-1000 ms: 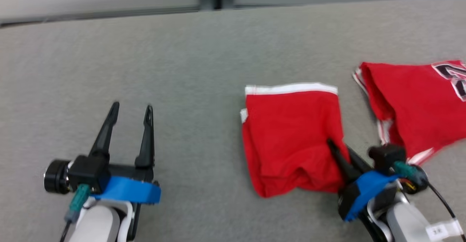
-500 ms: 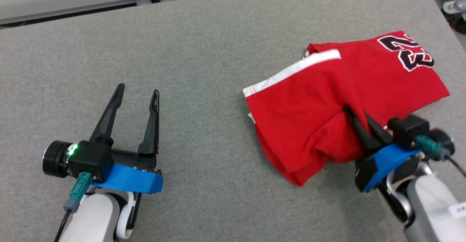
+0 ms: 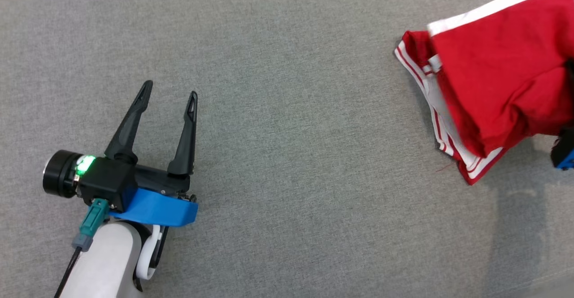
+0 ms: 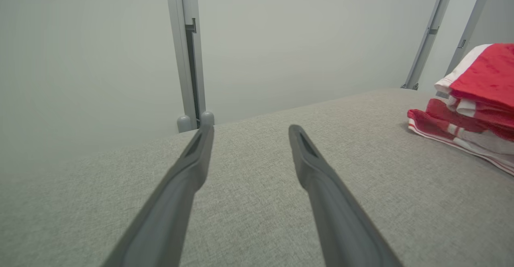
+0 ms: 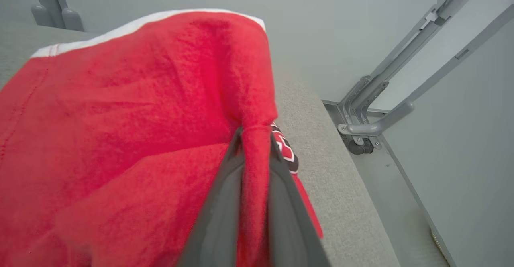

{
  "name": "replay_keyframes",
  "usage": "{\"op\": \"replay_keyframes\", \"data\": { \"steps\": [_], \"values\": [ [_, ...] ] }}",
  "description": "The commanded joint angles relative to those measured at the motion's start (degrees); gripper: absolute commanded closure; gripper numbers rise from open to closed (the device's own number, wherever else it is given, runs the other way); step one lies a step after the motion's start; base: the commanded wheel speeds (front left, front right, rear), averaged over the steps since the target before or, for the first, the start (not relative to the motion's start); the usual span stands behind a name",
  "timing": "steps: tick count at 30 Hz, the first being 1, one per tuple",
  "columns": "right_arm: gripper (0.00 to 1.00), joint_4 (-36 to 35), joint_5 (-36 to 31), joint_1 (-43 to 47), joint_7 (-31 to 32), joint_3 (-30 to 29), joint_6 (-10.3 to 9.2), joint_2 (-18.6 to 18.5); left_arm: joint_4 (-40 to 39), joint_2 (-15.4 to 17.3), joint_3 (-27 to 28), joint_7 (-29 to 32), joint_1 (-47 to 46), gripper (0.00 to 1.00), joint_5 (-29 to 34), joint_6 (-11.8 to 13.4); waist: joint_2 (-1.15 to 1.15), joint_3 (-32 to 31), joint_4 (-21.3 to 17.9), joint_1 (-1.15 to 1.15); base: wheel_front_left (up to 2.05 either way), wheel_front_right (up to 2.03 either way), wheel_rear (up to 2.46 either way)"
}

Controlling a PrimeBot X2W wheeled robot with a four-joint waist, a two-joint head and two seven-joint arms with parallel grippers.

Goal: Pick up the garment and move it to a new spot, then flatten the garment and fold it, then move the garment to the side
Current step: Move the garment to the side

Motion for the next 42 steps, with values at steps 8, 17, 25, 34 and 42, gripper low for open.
{"op": "replay_keyframes", "data": {
  "steps": [8, 17, 25, 34, 42],
  "values": [
    [1.0, 4.91, -3.01, -3.33, -0.3, -6.96, -0.02, 1.93, -0.01, 0.43, -0.56, 0.01, -2.4, 0.0, 0.47, -0.06, -0.01, 1.81, 0.71, -0.01, 0.0, 0.0, 0.0],
    [0.0, 7.09, -7.18, -4.33, -1.99, -9.91, -0.01, 3.88, 0.38, 0.53, -1.06, -0.31, -2.88, 0.0, 0.03, -0.35, -0.01, 2.15, 0.75, -0.01, 0.0, 0.0, 0.0],
    [0.0, 2.47, -10.92, 0.4, -9.03, -10.93, -0.01, 9.27, 2.05, 0.08, -0.8, -1.19, -1.25, 0.0, -0.76, 0.38, -0.01, -0.67, 1.2, -0.01, 0.0, 0.0, 0.0],
    [0.0, -8.85, -10.76, 9.83, -11.54, -5.87, -0.01, 17.01, 4.21, -0.46, 0.25, -1.74, 2.52, 0.0, -2.63, 1.74, -0.01, -6.97, 2.97, -0.01, 0.0, 0.0, 0.0],
    [0.0, -15.92, -8.88, 18.48, -9.22, -0.49, -0.01, 19.97, 6.43, -1.58, 1.74, -2.3, 6.32, 0.0, -4.83, 3.37, -0.01, -13.55, 7.7, -0.01, 0.0, 0.0, 0.0]
  ]
}}
